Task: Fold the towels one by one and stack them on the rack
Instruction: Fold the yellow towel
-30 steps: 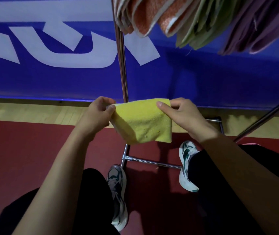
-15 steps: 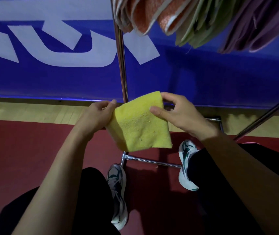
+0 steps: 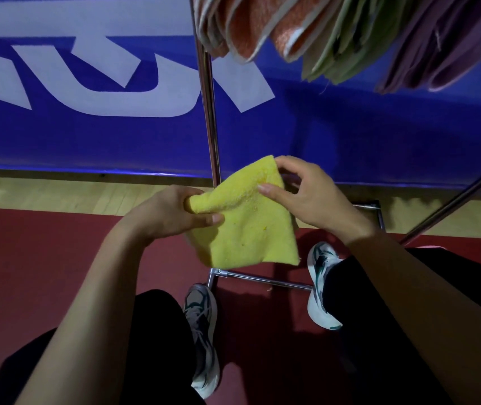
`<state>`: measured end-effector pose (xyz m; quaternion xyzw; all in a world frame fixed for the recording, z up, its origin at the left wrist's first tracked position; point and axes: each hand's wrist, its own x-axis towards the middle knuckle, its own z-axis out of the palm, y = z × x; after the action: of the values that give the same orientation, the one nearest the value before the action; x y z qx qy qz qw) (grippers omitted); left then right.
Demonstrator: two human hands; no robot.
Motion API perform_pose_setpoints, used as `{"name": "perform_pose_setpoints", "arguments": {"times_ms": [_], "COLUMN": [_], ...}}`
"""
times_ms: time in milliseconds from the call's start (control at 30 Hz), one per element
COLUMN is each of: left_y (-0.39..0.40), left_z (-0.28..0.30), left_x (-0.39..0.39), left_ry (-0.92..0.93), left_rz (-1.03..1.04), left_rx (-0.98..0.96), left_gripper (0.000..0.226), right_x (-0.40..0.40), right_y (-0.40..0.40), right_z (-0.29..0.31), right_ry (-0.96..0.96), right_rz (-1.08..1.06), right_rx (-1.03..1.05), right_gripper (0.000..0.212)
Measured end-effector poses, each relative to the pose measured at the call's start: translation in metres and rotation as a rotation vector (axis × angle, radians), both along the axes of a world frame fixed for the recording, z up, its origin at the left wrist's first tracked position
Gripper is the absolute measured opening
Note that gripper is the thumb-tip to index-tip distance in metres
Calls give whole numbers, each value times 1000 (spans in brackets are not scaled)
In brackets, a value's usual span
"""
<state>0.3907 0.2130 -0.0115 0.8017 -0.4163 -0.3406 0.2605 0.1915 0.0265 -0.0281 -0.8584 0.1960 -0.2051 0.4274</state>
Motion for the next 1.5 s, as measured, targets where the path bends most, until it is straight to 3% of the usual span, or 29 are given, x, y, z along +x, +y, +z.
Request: {"name": "perform_pose_setpoints", "arguments": {"times_ms": [133,300,400,533,633,767,867,1033,1133,1267,1400,1500], "left_y": [0,9,16,15,12,10,10,12,13,12,8,2], "left_z": [4,11,18,19,16,13,13,12,13,13,16,18], "left_x": [2,4,7,9,7,10,12,15,15,12,8,4], "left_ry": [-18,112,241,357,354,193,122,235,239,125,118,165], "left_rz": [7,-8,-10,87,182,243,240,244,223,217,381,514], "left_rx": [6,-28,-87,-192,-265,-250,-230,-231,-262,-317,-419,-482], "left_gripper": [24,17,33,40,35,33,38,45,44,46,52,49], "right_x": [1,-1,-3,0,4,4,3,3,2,2,2,2], "right_y": [0,1,1,5,8,7,9,10,6,6,11,13], "right_z": [0,-4,-1,-6,-12,-3,1,4,2,-2,2,4], "right_ry": [-9,23,45,245,250,165,149,65,27,-26,-7,36], "right_rz": [4,127,181,206,157,77,6,25,35,75,162,197], "right_rx": [8,80,125,66,59,215,211,262,254,259,318,330], "right_gripper": [32,57,46,33,39,37,54,28,25,42,71,81]}}
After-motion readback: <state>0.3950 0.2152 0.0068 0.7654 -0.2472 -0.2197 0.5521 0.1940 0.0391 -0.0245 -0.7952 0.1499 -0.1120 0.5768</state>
